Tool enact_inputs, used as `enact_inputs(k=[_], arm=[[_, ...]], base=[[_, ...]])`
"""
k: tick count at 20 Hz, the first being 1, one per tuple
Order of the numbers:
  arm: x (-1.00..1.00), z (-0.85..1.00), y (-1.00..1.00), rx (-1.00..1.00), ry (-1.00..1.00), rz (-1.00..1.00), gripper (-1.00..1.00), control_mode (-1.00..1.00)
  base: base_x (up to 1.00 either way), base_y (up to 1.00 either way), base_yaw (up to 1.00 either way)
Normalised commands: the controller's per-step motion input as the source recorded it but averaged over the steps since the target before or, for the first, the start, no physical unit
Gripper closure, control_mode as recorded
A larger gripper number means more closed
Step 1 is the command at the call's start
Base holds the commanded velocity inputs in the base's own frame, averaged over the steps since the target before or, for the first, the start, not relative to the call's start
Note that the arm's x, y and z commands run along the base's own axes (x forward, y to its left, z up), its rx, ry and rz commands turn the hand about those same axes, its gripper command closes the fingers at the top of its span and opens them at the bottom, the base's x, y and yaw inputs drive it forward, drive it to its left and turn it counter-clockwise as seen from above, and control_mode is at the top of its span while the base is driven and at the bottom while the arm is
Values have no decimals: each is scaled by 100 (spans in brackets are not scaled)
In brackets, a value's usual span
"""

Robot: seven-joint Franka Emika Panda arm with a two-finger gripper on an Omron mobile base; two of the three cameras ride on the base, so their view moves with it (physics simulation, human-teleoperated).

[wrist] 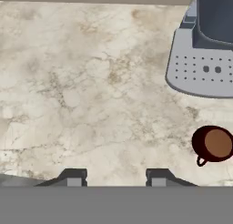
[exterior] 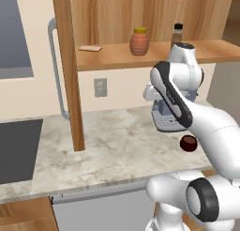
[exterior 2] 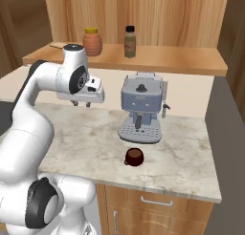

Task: Pick the cinnamon and honey bottle from the cabinet and place them next to the mug.

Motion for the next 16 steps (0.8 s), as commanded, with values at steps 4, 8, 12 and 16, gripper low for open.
enact_inputs(k=[4, 8, 12, 16], arm=[[-45, 0, -2, 0, -2, -1, -100, -100], [-63, 14, -3, 0, -15, -3, -100, -100], [-22, 78, 0, 0, -27, -11, -100, -100], [-12, 99, -13, 0, -33, -18, -100, -100]], base=[[0, 0, 0], [0, 0, 0], [0, 0, 0], [0, 0, 0]])
